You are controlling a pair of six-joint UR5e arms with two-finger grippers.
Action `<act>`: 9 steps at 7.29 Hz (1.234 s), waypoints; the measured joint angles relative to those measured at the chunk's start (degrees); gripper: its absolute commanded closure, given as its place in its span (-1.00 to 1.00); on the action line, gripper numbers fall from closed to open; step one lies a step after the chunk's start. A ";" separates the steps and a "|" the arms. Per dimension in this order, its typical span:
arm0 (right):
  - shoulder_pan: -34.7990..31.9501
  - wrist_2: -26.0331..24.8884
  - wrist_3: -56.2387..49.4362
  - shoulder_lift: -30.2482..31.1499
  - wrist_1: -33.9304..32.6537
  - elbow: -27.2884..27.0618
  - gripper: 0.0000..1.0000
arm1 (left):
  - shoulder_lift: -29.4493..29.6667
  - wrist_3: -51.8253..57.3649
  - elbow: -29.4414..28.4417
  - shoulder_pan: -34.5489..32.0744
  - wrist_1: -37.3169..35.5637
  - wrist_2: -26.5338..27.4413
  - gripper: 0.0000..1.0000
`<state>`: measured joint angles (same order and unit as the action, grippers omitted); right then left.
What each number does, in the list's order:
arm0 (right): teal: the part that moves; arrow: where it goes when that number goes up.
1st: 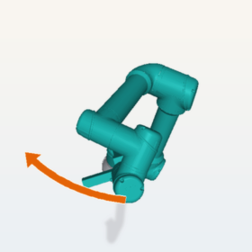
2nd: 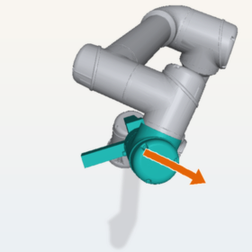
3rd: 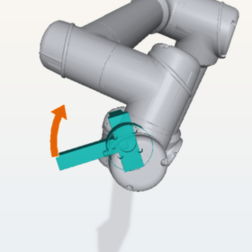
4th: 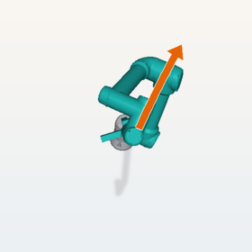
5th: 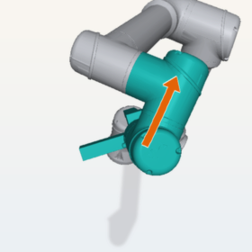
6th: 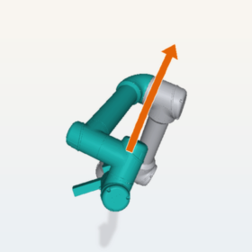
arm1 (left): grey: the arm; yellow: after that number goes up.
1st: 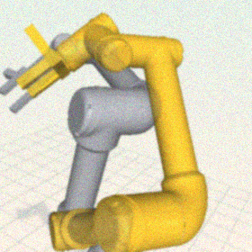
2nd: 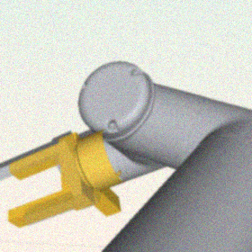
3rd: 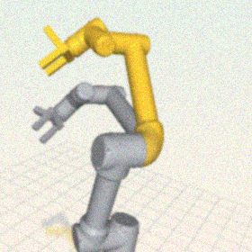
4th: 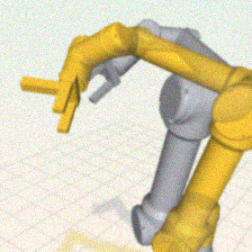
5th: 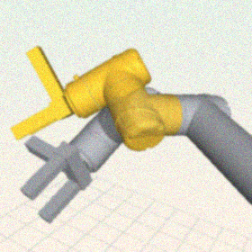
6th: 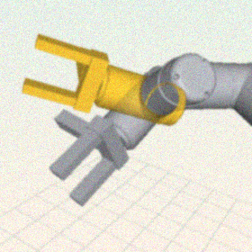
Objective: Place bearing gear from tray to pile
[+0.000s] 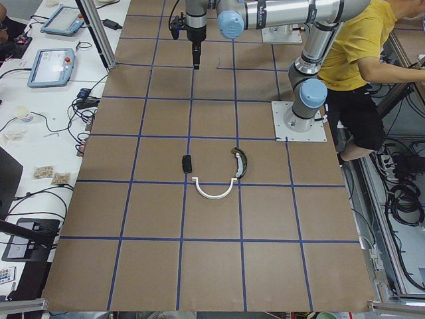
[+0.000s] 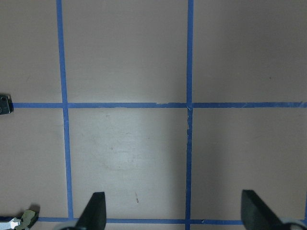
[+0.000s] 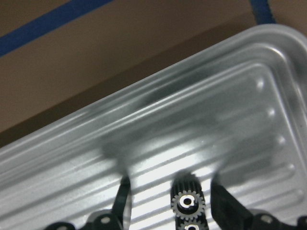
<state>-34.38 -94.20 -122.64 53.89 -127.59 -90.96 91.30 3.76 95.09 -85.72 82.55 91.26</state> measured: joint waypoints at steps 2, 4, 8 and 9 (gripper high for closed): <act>-0.15 0.05 0.96 0.28 -0.05 0.03 1.00 | 0.22 -0.06 0.01 -0.01 -0.07 0.03 -1.00; -0.82 -0.01 2.69 2.75 0.48 -0.02 1.00 | 0.22 -0.05 0.01 -0.05 -0.10 0.04 -1.00; -18.47 0.46 33.65 20.02 9.71 -9.99 1.00 | 0.26 0.03 0.01 -0.07 -0.10 0.15 -1.00; -27.26 0.55 49.11 24.59 9.06 -15.02 1.00 | 0.23 0.02 0.01 -0.05 -0.10 0.14 -1.00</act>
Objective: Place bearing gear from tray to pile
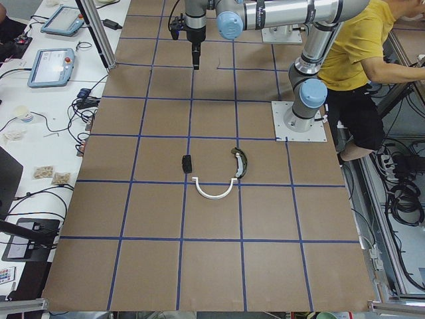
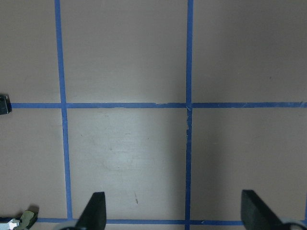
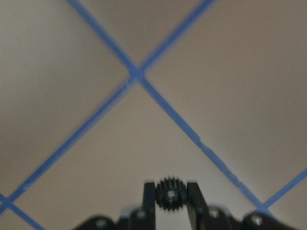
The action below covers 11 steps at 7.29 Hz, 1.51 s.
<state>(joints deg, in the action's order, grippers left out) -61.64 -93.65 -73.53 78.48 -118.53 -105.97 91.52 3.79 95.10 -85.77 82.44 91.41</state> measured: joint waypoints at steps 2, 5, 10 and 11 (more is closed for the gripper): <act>-21.44 0.11 37.40 2.29 -3.05 -3.98 1.00 | -0.02 -0.01 0.00 0.02 0.00 -0.02 -1.00; -46.55 2.69 80.14 -6.60 -7.41 2.13 1.00 | -0.14 0.35 0.00 0.09 0.06 -0.12 -1.00; -54.87 3.04 100.47 -16.56 -9.22 7.53 -1.00 | 0.04 0.78 0.08 1.37 0.16 0.48 -1.00; -49.98 2.88 94.55 -13.51 -6.52 7.51 -1.00 | 0.09 0.50 0.24 1.50 0.17 0.58 -1.00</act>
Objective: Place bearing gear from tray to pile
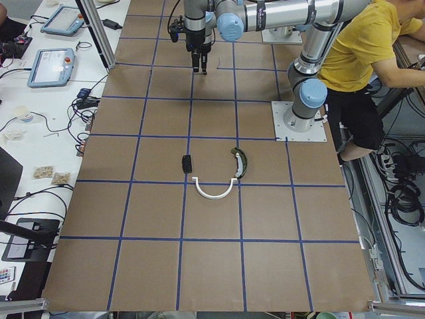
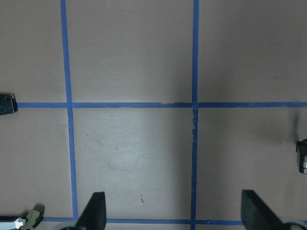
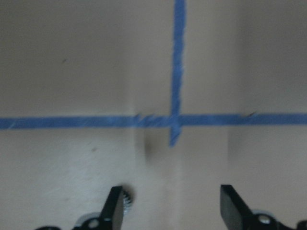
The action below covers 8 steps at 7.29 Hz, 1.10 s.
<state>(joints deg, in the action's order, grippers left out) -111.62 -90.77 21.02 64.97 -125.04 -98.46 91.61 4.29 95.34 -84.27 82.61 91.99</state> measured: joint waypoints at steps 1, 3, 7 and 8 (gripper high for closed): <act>7.68 -0.05 -9.33 4.12 5.03 -0.16 -1.00 | 0.24 -1.01 0.34 -0.07 -0.02 -0.02 -1.00; 26.34 -0.33 -29.24 10.11 11.64 -0.38 -1.00 | 2.60 -5.47 0.83 -2.10 -1.76 -0.44 -1.00; 61.17 -0.33 -56.78 7.14 7.53 1.63 -1.00 | 12.59 -16.46 2.72 -14.81 -15.12 -0.83 -1.00; 66.76 -0.11 -64.03 3.41 3.60 2.78 -0.96 | 15.28 -18.69 3.51 -17.14 -18.59 -1.22 -1.00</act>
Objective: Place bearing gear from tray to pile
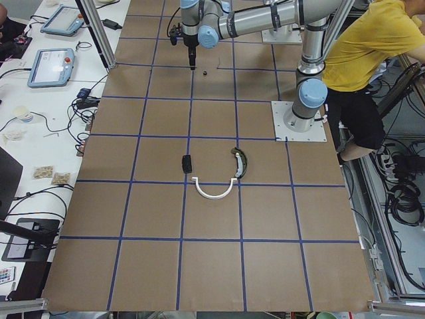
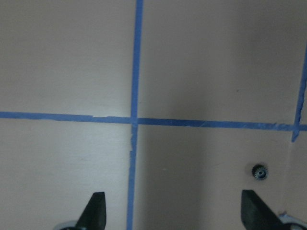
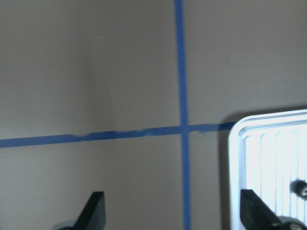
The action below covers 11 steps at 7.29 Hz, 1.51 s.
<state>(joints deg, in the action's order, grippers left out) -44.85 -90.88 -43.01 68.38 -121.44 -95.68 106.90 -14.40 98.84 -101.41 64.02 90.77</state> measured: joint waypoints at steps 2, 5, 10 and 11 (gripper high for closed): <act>7.07 0.86 -12.03 -7.79 -6.66 2.88 -0.88 | 5.14 -3.91 0.73 -3.90 -5.00 -1.12 -1.00; 10.81 0.93 -17.80 -13.54 -8.69 4.92 -0.65 | 10.71 -5.11 0.86 -7.97 -7.53 -1.47 -1.00; 12.47 0.29 -20.38 -14.80 -8.04 5.36 0.32 | 13.03 -5.19 1.03 -8.58 -6.28 -2.55 -0.57; 12.49 0.34 -20.48 -14.80 -7.97 5.35 0.95 | 13.06 -5.25 1.18 -8.60 -5.54 -2.76 -0.44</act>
<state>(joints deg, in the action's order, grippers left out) -32.37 -90.53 -63.48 53.58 -129.41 -90.33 119.95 -19.65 100.02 -110.01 58.48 88.01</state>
